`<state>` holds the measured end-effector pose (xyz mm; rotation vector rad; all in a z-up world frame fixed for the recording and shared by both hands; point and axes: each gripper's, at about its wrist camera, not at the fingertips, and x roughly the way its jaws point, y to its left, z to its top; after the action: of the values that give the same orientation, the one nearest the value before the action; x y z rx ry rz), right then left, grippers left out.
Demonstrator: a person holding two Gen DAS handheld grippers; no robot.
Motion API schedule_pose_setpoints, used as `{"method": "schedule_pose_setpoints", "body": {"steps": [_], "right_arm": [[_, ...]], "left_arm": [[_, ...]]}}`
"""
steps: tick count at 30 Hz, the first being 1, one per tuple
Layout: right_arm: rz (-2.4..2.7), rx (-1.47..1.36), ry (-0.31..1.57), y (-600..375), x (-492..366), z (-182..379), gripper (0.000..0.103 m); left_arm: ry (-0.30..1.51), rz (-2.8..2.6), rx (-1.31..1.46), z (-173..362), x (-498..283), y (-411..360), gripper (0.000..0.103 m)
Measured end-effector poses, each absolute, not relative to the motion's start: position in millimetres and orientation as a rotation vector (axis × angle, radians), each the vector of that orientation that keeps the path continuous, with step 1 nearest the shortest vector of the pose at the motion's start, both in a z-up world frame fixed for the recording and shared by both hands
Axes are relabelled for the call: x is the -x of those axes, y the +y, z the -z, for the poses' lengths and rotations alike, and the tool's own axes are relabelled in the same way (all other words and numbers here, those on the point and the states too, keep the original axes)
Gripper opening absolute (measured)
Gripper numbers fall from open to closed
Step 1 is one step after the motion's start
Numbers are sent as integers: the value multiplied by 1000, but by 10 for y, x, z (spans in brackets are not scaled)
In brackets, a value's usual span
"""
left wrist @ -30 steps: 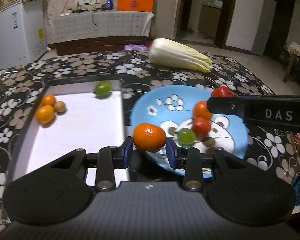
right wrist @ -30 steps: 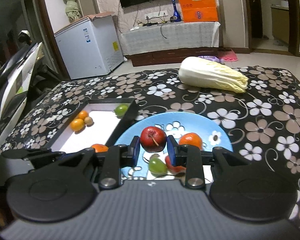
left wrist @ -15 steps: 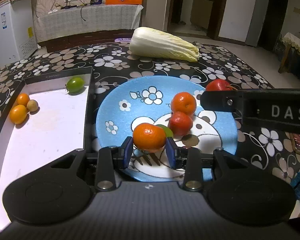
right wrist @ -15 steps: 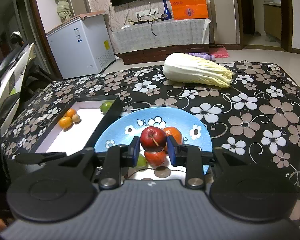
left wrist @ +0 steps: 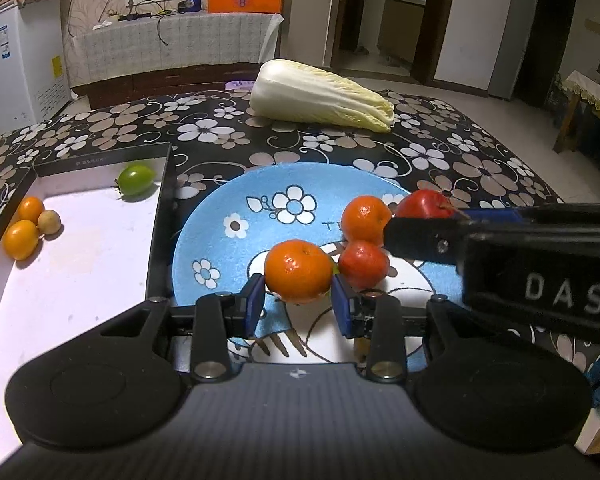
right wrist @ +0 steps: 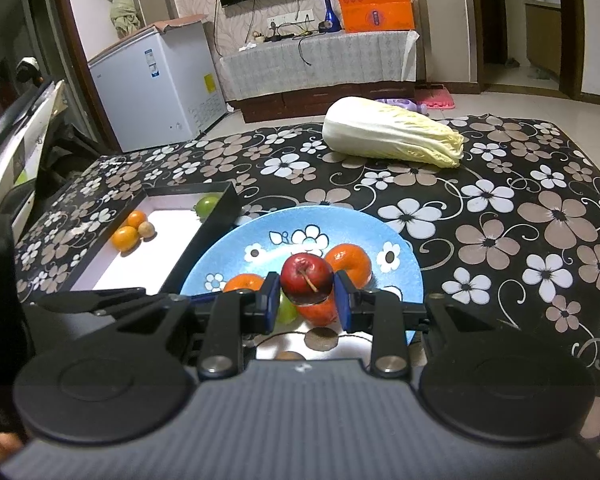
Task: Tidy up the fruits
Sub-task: 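Open the left tool to release the tangerine onto the plate while the right tool lowers the apple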
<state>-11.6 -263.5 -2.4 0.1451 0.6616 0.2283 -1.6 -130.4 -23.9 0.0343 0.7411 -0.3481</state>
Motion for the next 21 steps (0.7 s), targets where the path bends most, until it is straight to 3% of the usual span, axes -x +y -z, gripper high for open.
{"method": "schedule_pose_setpoints", "body": {"steps": [14,21], "right_arm": [[-218,-119,699,-2566,-22,135,33],[-208,-122,708,-2544,-102,174,33]], "left_arm": [[713,359,-37,176,72,-1240,57],[705,350,-25,137,85,-1150,58]]}}
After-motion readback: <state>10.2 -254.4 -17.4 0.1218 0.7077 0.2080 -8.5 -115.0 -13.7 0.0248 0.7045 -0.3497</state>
